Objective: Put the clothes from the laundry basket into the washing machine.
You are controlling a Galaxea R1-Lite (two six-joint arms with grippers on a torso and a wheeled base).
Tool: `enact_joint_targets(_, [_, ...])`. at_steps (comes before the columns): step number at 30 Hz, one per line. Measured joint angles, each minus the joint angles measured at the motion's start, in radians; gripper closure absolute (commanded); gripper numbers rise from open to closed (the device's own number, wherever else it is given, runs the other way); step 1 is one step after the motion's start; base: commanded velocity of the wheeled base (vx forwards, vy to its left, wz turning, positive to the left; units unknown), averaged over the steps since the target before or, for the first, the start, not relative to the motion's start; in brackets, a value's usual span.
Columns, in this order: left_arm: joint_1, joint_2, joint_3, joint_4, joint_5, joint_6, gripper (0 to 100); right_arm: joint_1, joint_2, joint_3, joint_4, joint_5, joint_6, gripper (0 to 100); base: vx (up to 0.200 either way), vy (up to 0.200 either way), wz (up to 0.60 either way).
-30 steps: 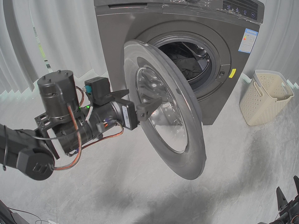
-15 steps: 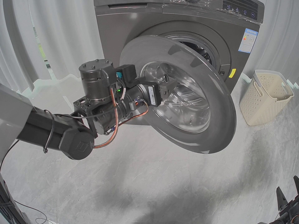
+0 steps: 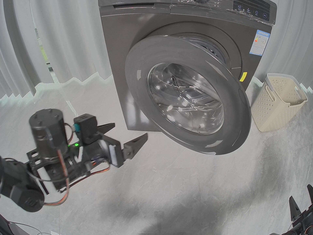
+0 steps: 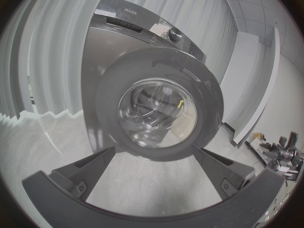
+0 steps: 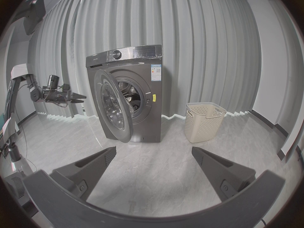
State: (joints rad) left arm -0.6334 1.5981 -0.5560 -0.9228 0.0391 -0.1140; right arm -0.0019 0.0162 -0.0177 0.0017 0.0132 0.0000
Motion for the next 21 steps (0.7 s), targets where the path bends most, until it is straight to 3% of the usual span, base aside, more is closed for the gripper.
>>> enact_joint_targets(10, [0.141,-0.471,0.322,0.105,0.034,0.054,0,-0.001,0.0,-0.013,-0.021,0.006,-0.006,0,0.0,0.0,0.0])
enact_joint_targets(21, [0.328,-1.009,0.465,0.5,0.018,0.079,0,0.1,0.197,-0.146,-0.126,0.054,0.001,0,0.0,0.0,0.0])
